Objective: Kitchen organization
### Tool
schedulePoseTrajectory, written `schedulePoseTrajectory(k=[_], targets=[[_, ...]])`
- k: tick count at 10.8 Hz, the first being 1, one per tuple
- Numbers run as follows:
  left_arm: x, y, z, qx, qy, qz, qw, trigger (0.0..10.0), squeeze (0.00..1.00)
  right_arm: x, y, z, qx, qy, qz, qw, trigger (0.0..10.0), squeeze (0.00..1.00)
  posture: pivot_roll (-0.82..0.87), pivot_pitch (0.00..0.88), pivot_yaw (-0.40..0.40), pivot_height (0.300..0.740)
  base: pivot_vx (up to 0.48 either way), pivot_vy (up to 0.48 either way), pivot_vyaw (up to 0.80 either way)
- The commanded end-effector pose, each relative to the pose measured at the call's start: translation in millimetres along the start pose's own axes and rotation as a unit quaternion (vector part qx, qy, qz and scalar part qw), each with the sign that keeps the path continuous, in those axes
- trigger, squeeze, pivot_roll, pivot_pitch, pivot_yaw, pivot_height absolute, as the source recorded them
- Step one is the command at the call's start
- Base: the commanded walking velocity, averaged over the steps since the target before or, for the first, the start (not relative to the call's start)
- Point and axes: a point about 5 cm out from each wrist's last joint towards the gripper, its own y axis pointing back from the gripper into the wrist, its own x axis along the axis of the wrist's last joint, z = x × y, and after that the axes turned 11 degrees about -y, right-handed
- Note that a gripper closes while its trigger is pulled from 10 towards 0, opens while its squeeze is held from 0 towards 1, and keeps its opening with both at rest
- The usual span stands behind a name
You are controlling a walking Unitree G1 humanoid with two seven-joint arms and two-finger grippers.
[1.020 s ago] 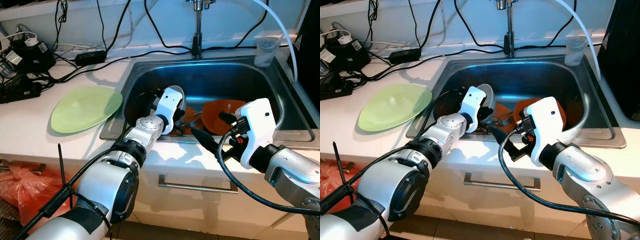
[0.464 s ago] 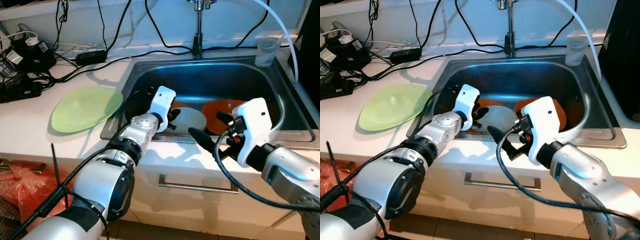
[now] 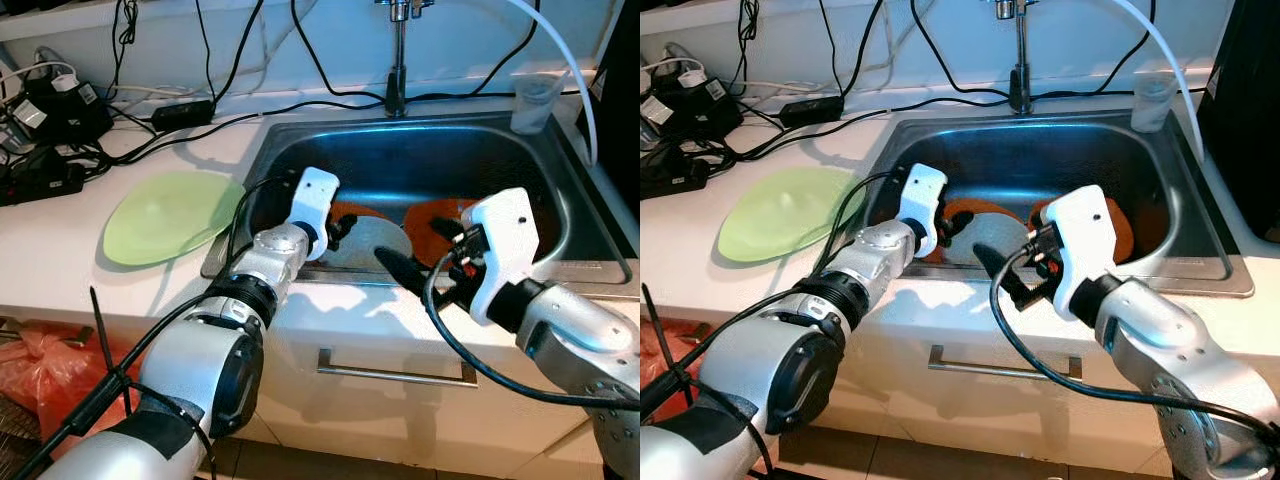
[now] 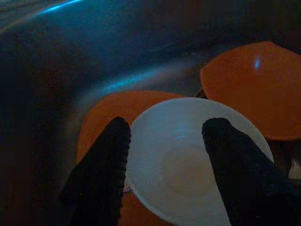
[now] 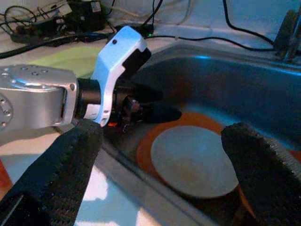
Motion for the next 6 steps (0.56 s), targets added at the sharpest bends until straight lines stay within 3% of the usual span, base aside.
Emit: schedulePoseTrajectory(k=[1,6], targets=[[15.6,0.8,-11.0,0.015,0.007,0.024,1.0,10.0,1.0,2.0,-6.8,-0.2,-0.005,0.0,0.012,1.0,10.0,0.0,-0.31,0.0,0.172,0.74,0.0,0.0,0.0],[42.4,8.7,-36.7,0.062,0.01,0.108,0.992,10.0,1.0,3.2,-32.3,14.1,-0.056,-0.024,0.057,0.996,10.0,0.0,-0.19,0.0,0.156,0.74,0.0,0.0,0.0]])
